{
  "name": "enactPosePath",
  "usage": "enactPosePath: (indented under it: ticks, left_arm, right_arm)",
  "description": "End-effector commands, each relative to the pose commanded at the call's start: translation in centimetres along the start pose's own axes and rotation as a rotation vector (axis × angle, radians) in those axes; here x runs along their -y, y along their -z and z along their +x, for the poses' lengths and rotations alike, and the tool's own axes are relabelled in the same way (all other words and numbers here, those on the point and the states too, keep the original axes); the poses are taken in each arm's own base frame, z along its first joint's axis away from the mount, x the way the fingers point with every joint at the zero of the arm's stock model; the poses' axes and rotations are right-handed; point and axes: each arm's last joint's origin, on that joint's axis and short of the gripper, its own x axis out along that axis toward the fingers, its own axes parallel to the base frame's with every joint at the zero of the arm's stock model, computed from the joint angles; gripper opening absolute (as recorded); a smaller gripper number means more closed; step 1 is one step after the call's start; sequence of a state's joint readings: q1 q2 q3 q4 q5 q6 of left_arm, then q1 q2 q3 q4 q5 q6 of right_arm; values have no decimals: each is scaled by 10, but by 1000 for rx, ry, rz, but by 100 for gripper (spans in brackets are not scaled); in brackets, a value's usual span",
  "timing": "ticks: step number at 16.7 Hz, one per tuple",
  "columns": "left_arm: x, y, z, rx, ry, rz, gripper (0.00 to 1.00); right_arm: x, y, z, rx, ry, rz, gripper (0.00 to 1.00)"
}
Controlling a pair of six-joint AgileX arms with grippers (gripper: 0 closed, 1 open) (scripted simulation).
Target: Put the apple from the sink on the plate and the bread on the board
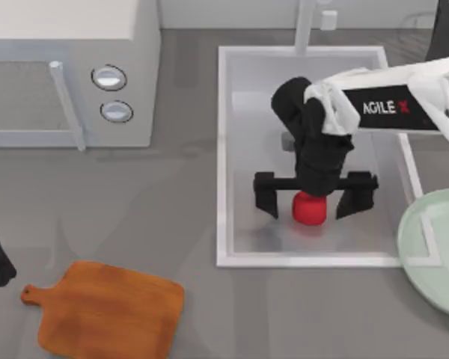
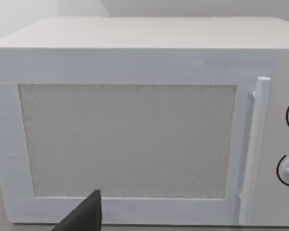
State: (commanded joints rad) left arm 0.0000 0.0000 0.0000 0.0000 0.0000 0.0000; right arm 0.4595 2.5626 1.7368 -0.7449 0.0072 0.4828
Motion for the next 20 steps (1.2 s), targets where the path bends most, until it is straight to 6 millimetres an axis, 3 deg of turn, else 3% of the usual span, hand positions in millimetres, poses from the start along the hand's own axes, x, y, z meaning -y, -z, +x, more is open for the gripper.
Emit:
enactPosePath:
  ticks: [11, 19, 20]
  left_arm:
    - [0, 0, 0, 0, 0, 0, 100]
    - [0, 0, 0, 0, 0, 0, 100]
    - [0, 0, 0, 0, 0, 0, 100]
  right_arm:
    - [0, 0, 0, 0, 0, 0, 2]
    - [0, 0, 0, 0, 0, 0, 0]
    - [0, -5, -29, 49, 0, -9, 0]
